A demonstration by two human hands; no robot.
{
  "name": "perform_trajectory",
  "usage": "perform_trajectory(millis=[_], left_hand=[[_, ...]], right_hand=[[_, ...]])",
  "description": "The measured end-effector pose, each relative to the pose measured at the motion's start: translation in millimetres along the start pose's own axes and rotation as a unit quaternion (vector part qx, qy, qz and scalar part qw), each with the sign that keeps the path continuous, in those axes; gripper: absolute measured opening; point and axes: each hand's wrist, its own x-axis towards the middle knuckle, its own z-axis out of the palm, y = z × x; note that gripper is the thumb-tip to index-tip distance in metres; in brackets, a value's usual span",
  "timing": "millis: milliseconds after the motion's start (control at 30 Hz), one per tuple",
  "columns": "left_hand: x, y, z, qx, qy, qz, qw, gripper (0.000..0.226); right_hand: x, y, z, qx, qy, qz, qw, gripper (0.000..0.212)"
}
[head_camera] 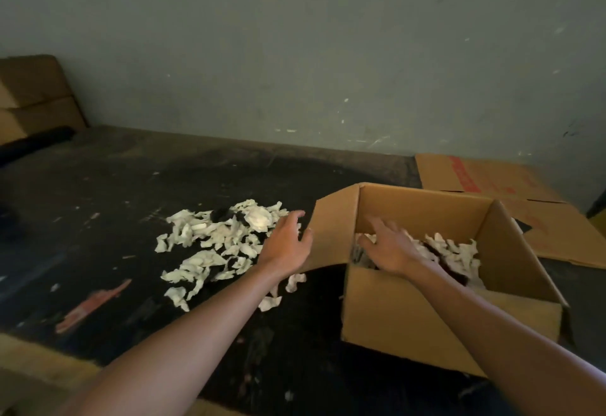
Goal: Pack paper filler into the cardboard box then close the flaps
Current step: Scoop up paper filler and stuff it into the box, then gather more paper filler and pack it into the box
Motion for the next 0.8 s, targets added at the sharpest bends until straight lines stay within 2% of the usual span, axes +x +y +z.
perform_trajectory(millis=[267, 400, 600, 800], left_hand=[[-91, -133, -65, 0.019, -0.019, -0.106, 0.994, 0.055], [-129, -186, -79, 0.004, -0.041, -0.169, 0.985, 0.057], [-153, -247, -77, -0.005, -0.084, -0.237, 0.968, 0.068], [-150, -290, -59, 0.053, -0.135, -0.264, 0.953, 0.092]], right_hand=[[-60, -109, 105, -0.043, 0.042, -0.101, 0.993, 0.062], [-79, -127, 163, -0.034, 0.007, -0.12, 0.992, 0.064], [-92, -121, 230, -0.079, -0.13, -0.009, 0.988, 0.08], [-73, -106, 263, -0.091, -0.159, 0.063, 0.981, 0.111]])
